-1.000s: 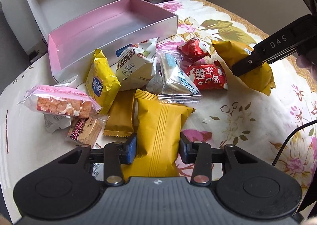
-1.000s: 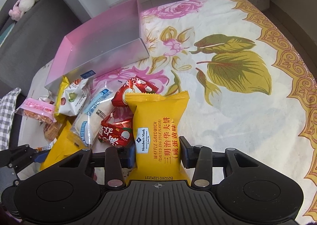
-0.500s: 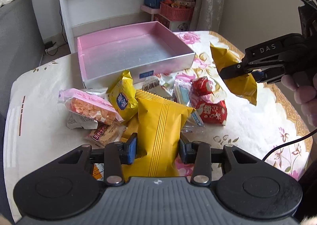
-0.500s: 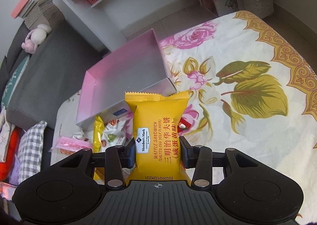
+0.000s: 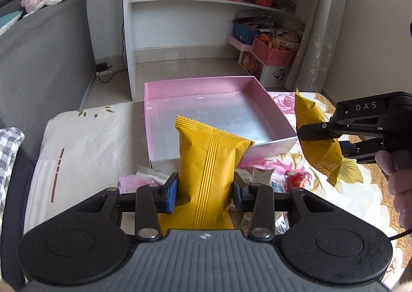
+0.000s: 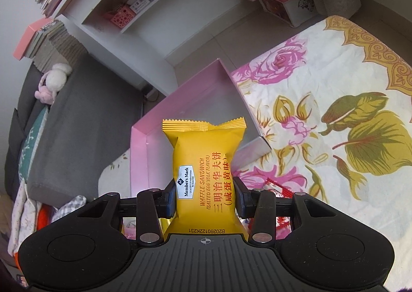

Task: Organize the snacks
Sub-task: 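Carry both yellow packs into the pink box and open both grippers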

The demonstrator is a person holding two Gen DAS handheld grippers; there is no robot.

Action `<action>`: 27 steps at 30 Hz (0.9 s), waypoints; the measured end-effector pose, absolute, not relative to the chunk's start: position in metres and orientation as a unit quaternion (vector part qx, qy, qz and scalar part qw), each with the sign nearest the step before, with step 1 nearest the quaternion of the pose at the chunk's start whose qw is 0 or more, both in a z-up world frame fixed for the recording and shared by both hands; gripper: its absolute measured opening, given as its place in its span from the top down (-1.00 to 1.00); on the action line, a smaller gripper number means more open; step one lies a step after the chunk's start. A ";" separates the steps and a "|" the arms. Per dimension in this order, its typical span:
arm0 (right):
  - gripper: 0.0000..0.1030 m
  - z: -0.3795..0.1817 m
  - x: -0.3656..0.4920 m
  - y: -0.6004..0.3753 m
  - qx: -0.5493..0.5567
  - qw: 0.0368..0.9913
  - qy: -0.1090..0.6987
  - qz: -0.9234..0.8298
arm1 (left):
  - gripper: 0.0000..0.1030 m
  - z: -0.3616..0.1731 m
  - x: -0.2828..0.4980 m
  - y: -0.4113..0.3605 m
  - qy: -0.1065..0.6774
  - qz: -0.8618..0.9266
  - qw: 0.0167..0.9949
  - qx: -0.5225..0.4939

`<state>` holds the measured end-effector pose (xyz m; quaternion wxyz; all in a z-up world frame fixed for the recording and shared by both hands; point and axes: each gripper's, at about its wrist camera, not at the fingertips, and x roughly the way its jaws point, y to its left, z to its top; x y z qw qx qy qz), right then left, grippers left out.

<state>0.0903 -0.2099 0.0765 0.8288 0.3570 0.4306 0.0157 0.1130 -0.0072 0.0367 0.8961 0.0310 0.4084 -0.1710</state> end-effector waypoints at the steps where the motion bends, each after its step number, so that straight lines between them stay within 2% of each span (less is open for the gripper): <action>1: 0.20 0.077 0.096 -0.210 0.359 0.828 0.430 0.018 | 0.27 0.036 0.120 -0.011 0.407 -0.165 0.898 0.035; 15: 0.19 0.056 0.167 -0.209 0.331 0.855 0.398 0.045 | 0.26 0.001 0.189 -0.026 0.402 -0.114 0.908 0.012; 27: 0.18 0.026 0.197 -0.198 0.282 0.869 0.401 0.068 | 0.26 -0.023 0.218 -0.038 0.395 -0.109 0.911 0.047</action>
